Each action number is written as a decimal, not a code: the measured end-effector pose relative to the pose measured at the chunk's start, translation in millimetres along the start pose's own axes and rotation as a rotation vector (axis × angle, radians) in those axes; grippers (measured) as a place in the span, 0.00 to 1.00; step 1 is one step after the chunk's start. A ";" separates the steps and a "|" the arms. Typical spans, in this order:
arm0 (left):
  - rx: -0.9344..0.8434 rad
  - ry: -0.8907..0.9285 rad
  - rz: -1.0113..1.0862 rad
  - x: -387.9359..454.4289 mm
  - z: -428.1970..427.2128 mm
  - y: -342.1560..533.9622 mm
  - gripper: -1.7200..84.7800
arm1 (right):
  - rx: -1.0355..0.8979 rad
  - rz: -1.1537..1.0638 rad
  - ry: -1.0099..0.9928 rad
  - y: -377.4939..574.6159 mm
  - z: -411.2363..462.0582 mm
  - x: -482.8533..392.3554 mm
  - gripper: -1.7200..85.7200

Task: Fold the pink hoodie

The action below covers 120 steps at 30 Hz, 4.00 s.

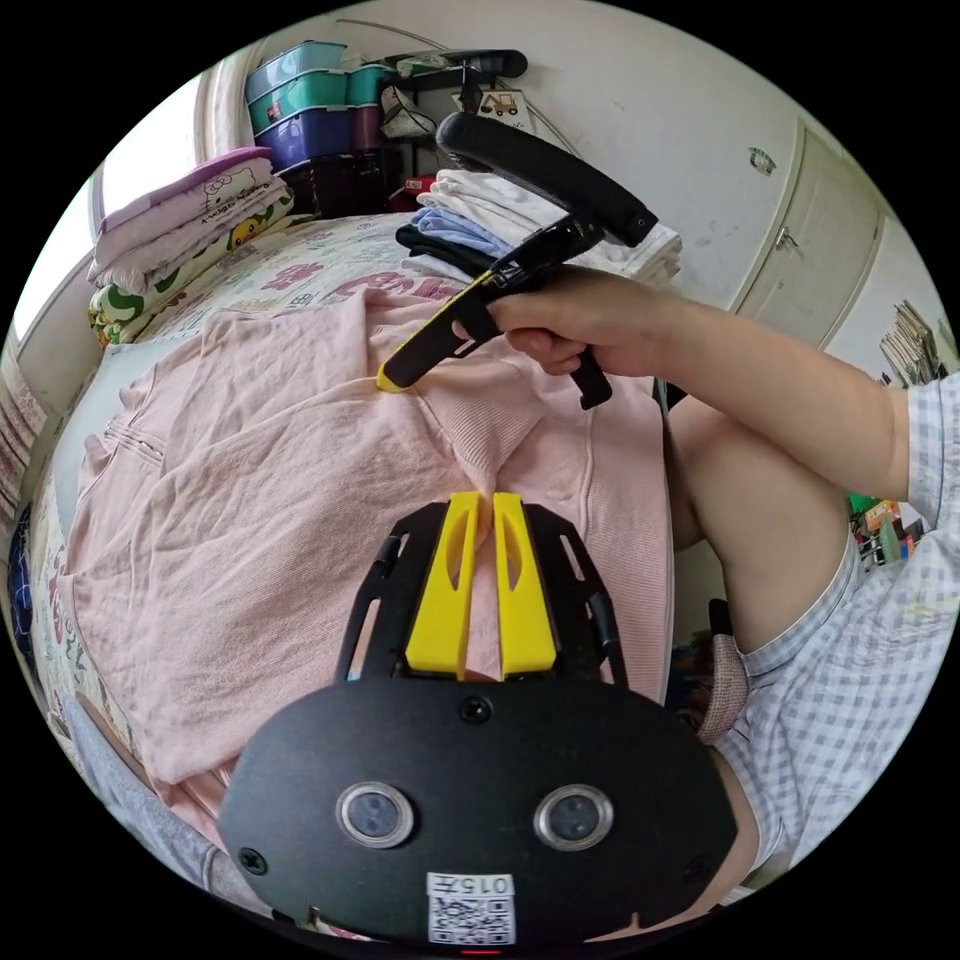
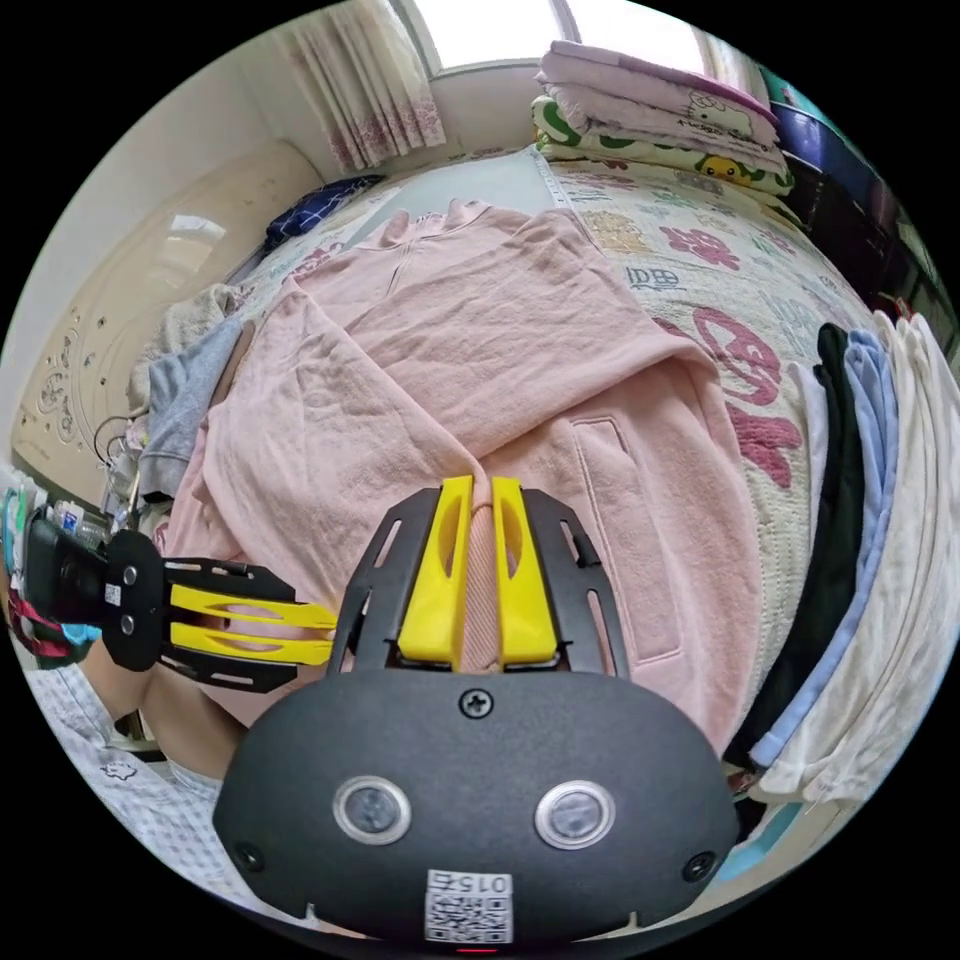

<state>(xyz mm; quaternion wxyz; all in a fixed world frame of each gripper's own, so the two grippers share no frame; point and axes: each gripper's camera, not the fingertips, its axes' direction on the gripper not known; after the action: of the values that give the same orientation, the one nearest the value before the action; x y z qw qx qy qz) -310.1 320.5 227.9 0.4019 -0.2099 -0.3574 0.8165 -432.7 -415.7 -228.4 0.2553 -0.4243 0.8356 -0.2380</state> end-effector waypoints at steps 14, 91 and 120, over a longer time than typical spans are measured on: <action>0.014 -0.086 0.022 -4.4 -12.5 20.9 0.04 | 0.284 0.242 -0.169 -169.0 -293.9 -79.8 0.02; 0.072 -0.074 -0.149 26.6 -270.4 125.0 0.03 | -0.050 -0.491 -0.114 337.0 -200.4 -95.9 0.02; 0.158 -0.475 -0.470 171.6 -293.1 71.5 0.06 | 0.115 -0.275 0.185 507.6 -271.1 -240.1 0.05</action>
<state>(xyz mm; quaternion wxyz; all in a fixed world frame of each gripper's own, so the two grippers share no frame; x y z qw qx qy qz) -262.7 550.5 -27.8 0.4996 0.1061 -0.4151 0.7529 -779.0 100.1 -281.2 0.1663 -0.4956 0.7745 -0.3561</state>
